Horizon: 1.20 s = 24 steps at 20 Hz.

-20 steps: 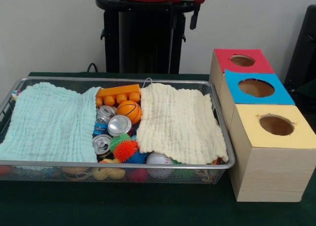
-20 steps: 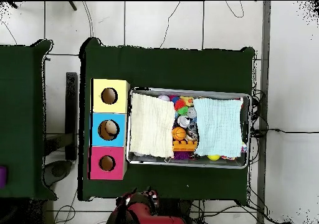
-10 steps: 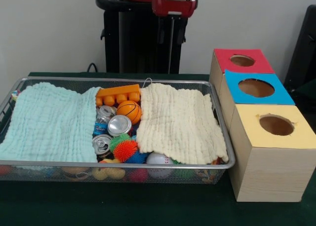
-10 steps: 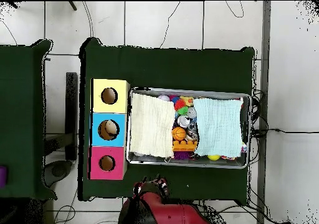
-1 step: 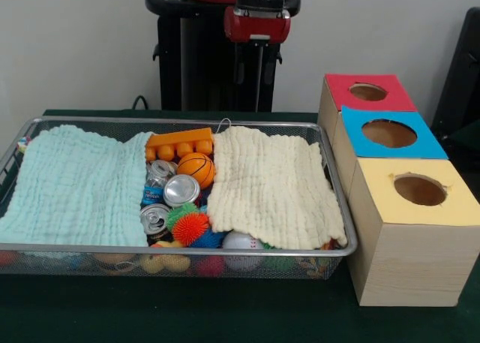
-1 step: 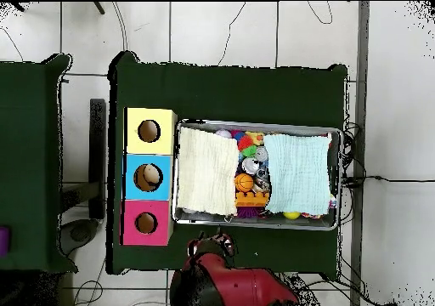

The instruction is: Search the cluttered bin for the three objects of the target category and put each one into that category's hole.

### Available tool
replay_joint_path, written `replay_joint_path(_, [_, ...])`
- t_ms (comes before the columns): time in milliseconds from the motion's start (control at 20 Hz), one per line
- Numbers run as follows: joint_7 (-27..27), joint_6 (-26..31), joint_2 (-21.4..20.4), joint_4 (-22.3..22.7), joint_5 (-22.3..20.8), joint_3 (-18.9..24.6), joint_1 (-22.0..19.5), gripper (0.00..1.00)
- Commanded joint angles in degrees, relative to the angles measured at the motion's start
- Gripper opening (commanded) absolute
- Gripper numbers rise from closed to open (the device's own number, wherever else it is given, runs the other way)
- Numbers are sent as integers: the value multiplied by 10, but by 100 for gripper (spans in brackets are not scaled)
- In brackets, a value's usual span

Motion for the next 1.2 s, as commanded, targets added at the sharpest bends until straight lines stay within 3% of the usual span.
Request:
replay_joint_path(50, [63, -81, 67, -80, -36, 17, -12, 100])
replay_joint_path(350, [73, -110, 88, -86, -32, 18, -5, 100])
replay_joint_path(750, [89, -97, 71, -73, -9, 40, 0, 100])
replay_joint_path(1200, [91, -147, 115, -90, -8, 21, 11, 100])
